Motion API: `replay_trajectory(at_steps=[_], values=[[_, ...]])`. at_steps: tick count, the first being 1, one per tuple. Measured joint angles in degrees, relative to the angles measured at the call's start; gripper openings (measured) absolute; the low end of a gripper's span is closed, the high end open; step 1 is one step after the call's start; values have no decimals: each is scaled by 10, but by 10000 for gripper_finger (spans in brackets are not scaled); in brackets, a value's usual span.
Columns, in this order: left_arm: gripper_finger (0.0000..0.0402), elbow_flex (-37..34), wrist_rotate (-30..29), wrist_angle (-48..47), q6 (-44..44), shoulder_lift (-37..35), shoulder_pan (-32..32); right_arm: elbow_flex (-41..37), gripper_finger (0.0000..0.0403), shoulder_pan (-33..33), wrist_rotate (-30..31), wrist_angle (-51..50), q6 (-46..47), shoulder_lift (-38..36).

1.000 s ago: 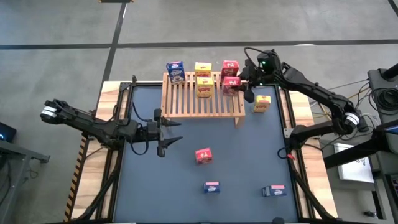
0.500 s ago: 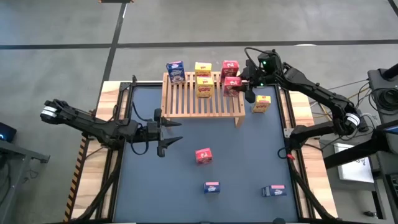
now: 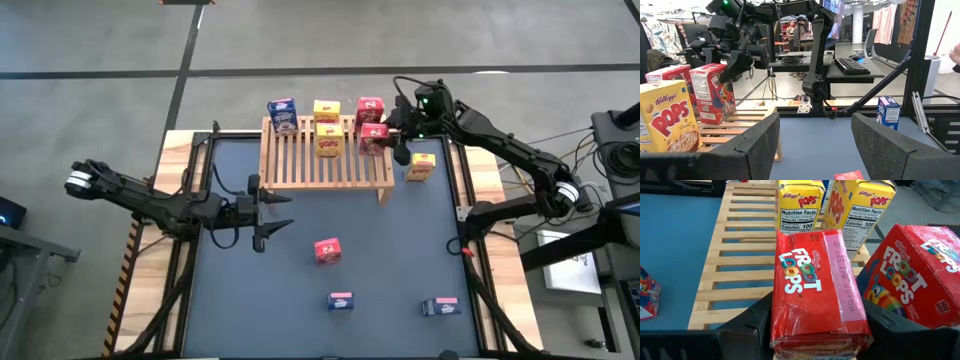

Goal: Stack cereal on shelf
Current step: Put the top red cereal box on the shelf aligned with the other red cereal box

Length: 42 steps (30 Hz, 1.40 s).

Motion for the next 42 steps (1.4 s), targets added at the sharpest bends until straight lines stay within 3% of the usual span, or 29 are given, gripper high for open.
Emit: replay_trajectory(at_steps=[22, 42], values=[[231, 0, 0, 0, 0, 0, 0, 0, 185, 0, 1, 12, 55, 0], [231, 0, 0, -9, 0, 0, 0, 0, 185, 0, 26, 19, 45, 0]])
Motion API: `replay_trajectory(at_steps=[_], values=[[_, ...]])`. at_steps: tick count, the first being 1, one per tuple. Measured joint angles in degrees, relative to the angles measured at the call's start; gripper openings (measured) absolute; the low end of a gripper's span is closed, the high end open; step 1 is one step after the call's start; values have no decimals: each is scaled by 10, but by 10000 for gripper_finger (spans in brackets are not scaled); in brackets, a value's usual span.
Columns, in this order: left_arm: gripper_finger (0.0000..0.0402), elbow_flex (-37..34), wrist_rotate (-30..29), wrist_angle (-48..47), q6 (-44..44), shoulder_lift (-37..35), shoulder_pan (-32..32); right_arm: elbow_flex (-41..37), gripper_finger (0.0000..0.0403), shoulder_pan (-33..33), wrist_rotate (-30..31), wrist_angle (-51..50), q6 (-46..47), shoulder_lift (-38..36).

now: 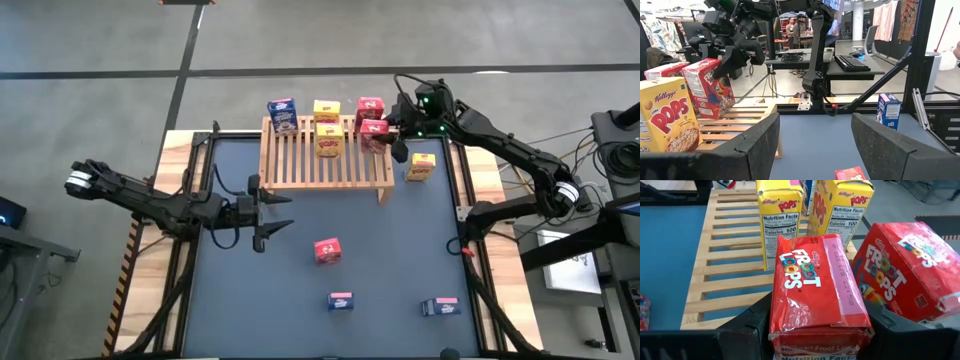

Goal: Stack cereal on shelf
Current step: Put the top red cereal box on the shelf aligned with the other red cereal box

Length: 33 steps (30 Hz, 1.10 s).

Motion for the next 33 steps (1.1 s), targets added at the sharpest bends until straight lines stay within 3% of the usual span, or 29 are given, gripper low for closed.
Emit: replay_trajectory(at_steps=[4, 10, 33], values=[[231, 0, 0, 0, 0, 0, 0, 0, 185, 0, -4, 7, 0, 0], [231, 0, 0, -1, 0, 0, 0, 0, 185, 0, -60, 20, 0, 0], [231, 0, 0, -17, -13, 0, 0, 0, 185, 1, -66, 40, 0, 73]])
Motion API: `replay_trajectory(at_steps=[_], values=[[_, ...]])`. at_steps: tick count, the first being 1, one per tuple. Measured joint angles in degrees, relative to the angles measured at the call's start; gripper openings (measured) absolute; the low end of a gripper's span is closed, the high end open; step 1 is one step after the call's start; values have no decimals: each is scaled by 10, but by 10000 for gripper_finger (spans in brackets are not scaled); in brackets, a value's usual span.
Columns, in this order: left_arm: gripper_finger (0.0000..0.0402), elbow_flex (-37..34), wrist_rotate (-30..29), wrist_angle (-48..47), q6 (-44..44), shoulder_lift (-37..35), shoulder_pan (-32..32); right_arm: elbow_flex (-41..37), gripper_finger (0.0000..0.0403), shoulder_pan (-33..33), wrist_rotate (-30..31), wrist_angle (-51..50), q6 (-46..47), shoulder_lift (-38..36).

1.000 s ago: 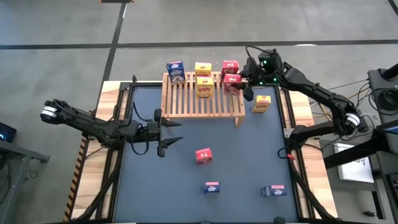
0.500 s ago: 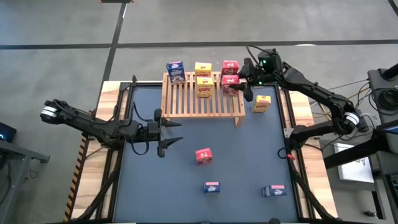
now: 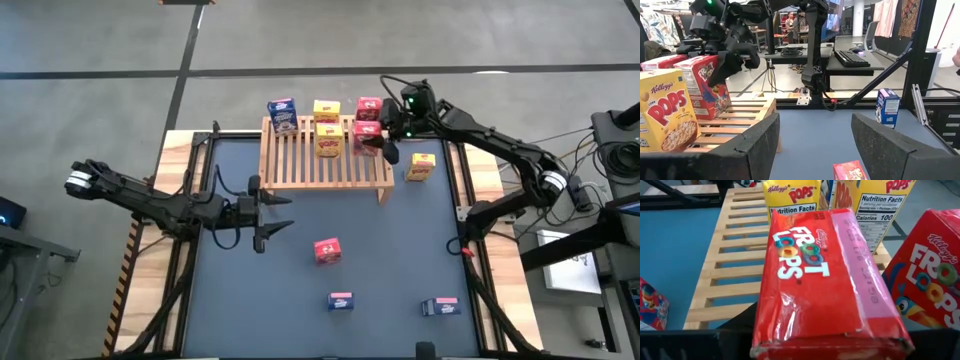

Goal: Stack cereal on shelf
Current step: Put the top red cereal box on the shelf aligned with the other red cereal box

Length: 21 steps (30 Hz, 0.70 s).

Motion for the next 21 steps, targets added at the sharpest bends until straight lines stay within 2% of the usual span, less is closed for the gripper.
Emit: replay_trajectory(at_steps=[9, 21], values=[[231, 0, 0, -2, 0, 0, 0, -1, 185, 0, 5, -12, -5, -37], [231, 0, 0, -2, 0, 0, 0, -1, 185, 0, 4, -10, -2, -13]])
